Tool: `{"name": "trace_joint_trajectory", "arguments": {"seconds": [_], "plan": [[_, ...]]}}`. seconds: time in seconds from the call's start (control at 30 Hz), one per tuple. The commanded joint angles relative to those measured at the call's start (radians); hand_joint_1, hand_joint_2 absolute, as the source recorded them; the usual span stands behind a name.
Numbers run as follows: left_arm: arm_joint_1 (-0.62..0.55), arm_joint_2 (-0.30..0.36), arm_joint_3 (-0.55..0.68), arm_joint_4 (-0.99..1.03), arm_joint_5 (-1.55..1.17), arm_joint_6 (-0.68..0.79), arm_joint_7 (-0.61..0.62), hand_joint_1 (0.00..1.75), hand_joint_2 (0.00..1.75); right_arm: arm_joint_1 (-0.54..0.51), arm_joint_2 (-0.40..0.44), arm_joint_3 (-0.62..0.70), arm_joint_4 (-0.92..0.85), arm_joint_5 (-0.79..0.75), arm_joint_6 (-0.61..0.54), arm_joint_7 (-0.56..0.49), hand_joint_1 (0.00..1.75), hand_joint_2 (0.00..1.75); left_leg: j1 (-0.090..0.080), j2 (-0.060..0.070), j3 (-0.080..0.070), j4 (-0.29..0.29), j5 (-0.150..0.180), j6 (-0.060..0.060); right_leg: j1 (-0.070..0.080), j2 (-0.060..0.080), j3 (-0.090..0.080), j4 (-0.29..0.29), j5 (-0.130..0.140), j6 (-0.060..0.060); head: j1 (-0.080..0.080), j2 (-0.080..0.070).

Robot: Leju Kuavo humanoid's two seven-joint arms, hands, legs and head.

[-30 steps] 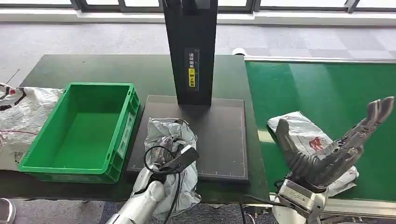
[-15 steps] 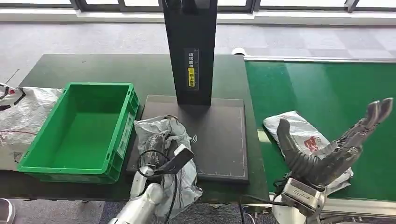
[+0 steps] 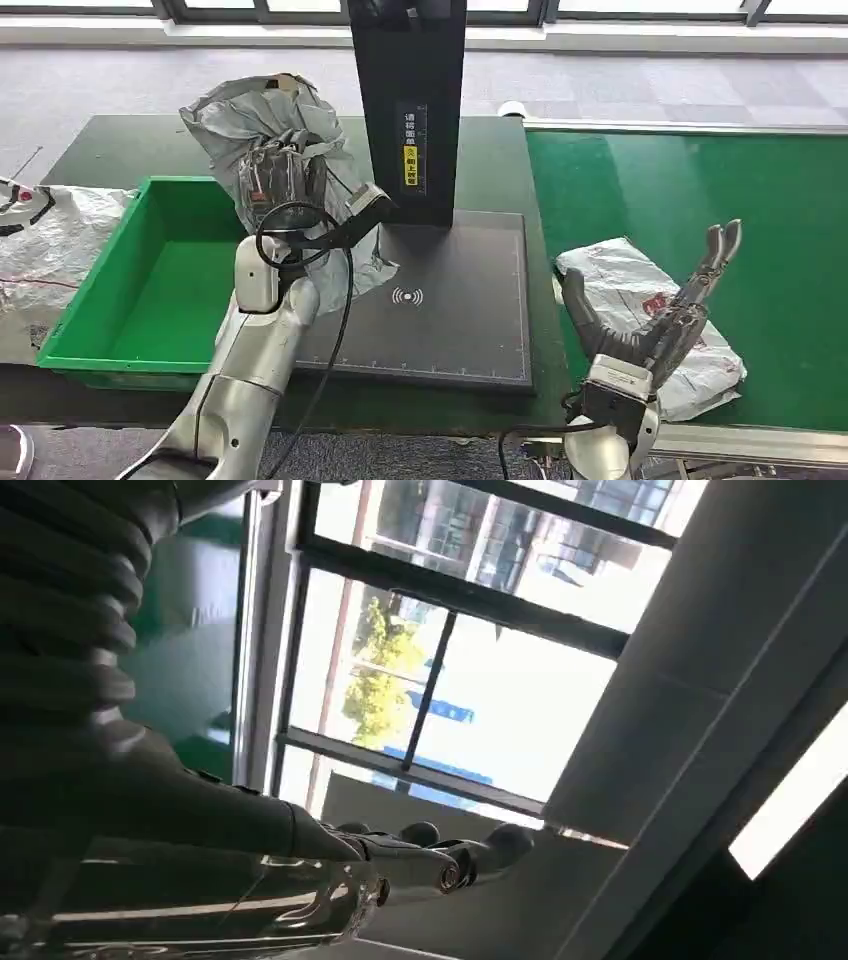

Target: Moved the parcel from conveyor to table for the left to box.

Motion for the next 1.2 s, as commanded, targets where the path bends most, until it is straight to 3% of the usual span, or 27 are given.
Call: {"name": "trace_joint_trajectory", "arguments": {"seconds": [0.03, 0.2, 0.33, 0.4, 0.53, 0.73, 0.9, 1.07, 1.1, 1.17, 1.2], "plan": [[-0.164, 0.092, 0.093, 0.162, 0.000, -0.001, 0.029, 1.75, 1.75, 0.020, 0.032, 0.043, 0.157, -0.014, -0.002, -0.004, 0.00, 1.75, 0.000, 0.003, 0.002, -0.001, -0.001, 0.000, 0.000, 0.002, 0.001, -0.001, 0.000, -0.001, 0.000, 0.000], [-0.175, 0.152, 0.156, 0.156, 0.013, -0.001, 0.064, 1.75, 1.75, 0.021, 0.032, 0.051, 0.166, -0.017, -0.002, -0.004, 0.00, 1.75, 0.001, 0.004, 0.003, -0.002, -0.001, -0.001, 0.001, 0.004, 0.001, -0.001, 0.000, -0.001, 0.000, 0.000], [-0.164, 0.223, 0.343, 0.149, 0.009, -0.001, 0.108, 1.75, 1.75, 0.025, 0.032, 0.030, 0.155, -0.116, -0.002, -0.004, 0.00, 1.75, 0.001, 0.006, 0.003, -0.003, -0.001, -0.001, 0.001, 0.006, 0.000, -0.002, 0.001, -0.001, 0.000, 0.000], [-0.148, 0.253, 0.455, 0.137, 0.042, -0.001, 0.059, 1.75, 1.75, 0.022, 0.032, 0.030, 0.175, -0.082, -0.002, -0.004, 0.00, 1.75, 0.000, 0.007, 0.002, -0.002, -0.001, -0.001, 0.000, 0.008, -0.001, 0.000, 0.000, -0.001, 0.000, 0.000], [-0.126, 0.233, 0.692, 0.063, 0.076, -0.001, -0.068, 1.75, 1.75, 0.032, 0.032, 0.014, 0.192, -0.098, -0.002, -0.004, 0.00, 1.75, 0.001, 0.010, 0.003, -0.003, -0.001, -0.001, 0.001, 0.011, -0.002, 0.000, 0.001, -0.001, 0.000, 0.000], [-0.118, 0.216, 0.714, 0.033, 0.080, -0.001, -0.079, 1.75, 1.75, 0.033, 0.032, 0.011, 0.195, -0.098, -0.002, -0.004, 0.00, 1.75, 0.002, 0.006, 0.003, -0.003, -0.001, -0.001, 0.002, 0.007, 0.000, -0.002, 0.000, -0.002, 0.000, 0.000], [-0.104, 0.144, 0.957, -0.072, 0.134, -0.001, -0.278, 1.75, 1.75, 0.034, 0.032, -0.021, 0.191, -0.082, -0.002, -0.004, 0.00, 1.75, 0.001, 0.005, 0.002, -0.003, -0.001, 0.000, 0.001, 0.005, 0.000, -0.002, 0.000, -0.002, 0.000, 0.000], [-0.147, 0.130, 1.078, -0.079, 0.108, -0.001, -0.326, 1.75, 1.75, 0.032, 0.032, -0.054, 0.201, -0.068, -0.002, -0.004, 0.00, 1.75, 0.001, 0.005, 0.001, -0.003, -0.001, -0.001, 0.001, 0.006, -0.001, -0.002, 0.000, -0.002, 0.000, 0.000], [-0.154, 0.133, 1.078, -0.063, 0.091, -0.001, -0.321, 1.48, 1.75, 0.039, 0.032, -0.069, 0.190, -0.040, -0.002, -0.004, 0.00, 1.75, 0.001, 0.004, -0.001, -0.002, -0.001, -0.001, 0.001, 0.005, -0.003, -0.001, 0.000, -0.002, 0.000, 0.000], [-0.156, 0.134, 1.064, -0.057, 0.068, -0.001, -0.310, 1.48, 1.75, 0.045, 0.032, -0.058, 0.183, -0.036, -0.002, -0.004, 0.00, 1.75, 0.002, 0.003, -0.001, -0.002, -0.001, -0.001, 0.002, 0.003, -0.003, -0.001, -0.001, -0.002, 0.000, 0.000], [-0.157, 0.129, 1.058, -0.061, 0.059, -0.001, -0.302, 0.02, 1.75, 0.047, 0.032, -0.057, 0.181, -0.034, -0.002, -0.004, 0.00, 1.75, 0.001, 0.002, -0.002, -0.001, 0.000, -0.001, 0.001, 0.003, -0.004, 0.000, -0.001, -0.002, 0.000, 0.000]]}}
